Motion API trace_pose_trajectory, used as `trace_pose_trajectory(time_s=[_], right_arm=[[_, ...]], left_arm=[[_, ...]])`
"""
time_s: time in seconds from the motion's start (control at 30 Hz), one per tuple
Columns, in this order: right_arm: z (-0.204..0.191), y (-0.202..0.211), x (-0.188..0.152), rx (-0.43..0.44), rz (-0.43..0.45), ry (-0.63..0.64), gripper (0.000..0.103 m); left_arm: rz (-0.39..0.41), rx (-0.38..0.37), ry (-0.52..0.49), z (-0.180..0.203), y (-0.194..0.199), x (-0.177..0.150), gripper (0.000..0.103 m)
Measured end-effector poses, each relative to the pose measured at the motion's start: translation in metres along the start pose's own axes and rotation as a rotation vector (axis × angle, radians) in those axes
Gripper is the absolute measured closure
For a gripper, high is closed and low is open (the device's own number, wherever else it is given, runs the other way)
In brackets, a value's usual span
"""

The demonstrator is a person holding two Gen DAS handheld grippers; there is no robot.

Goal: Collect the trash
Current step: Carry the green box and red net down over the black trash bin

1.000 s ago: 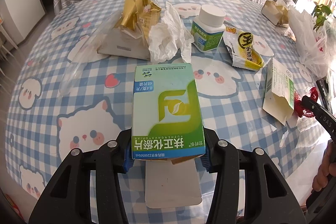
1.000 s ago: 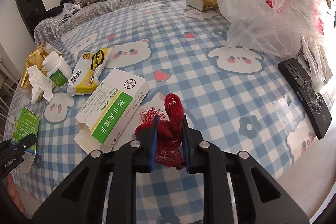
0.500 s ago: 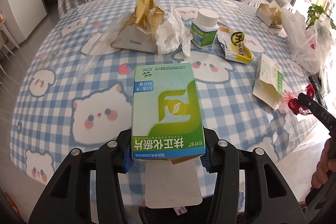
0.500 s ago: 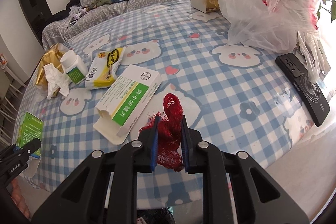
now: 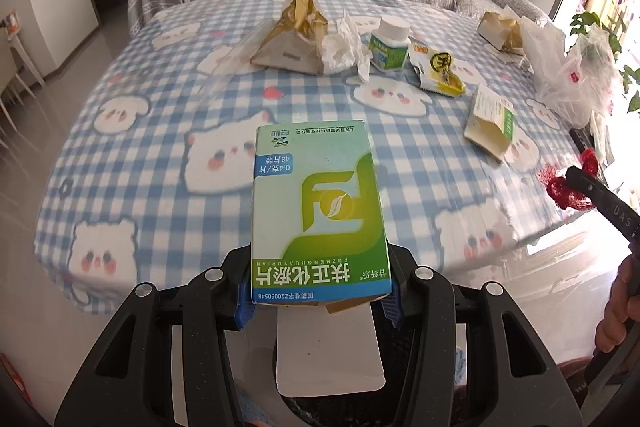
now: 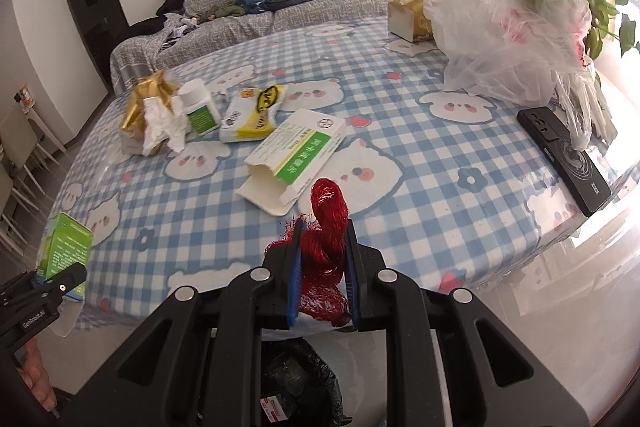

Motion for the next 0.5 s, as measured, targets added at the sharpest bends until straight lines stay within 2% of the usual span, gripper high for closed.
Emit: trace_pose_trajectory(time_s=[0.23, 0.5], right_arm=[[-0.03, 0.016, -0.035, 0.025, -0.005, 0.06, 0.086], [-0.064, 0.024, -0.083, 0.048, -0.043, 0.126, 0.086]], left_arm=[[0.02, -0.007, -0.009, -0.001, 0.023, -0.032, 0.056], [-0.016, -0.04, -0.005, -0.004, 0.03, -0.086, 0.056]])
Point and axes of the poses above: each gripper's, at about its wrist camera, not at the fingertips, and y roughly against the way its jaws point, z to its right, x to its top, the point moved 3 cm from there along -y, roughly the way its jaws point, and after that the axes turned 6 degrees about x, right-handed, at the moved point
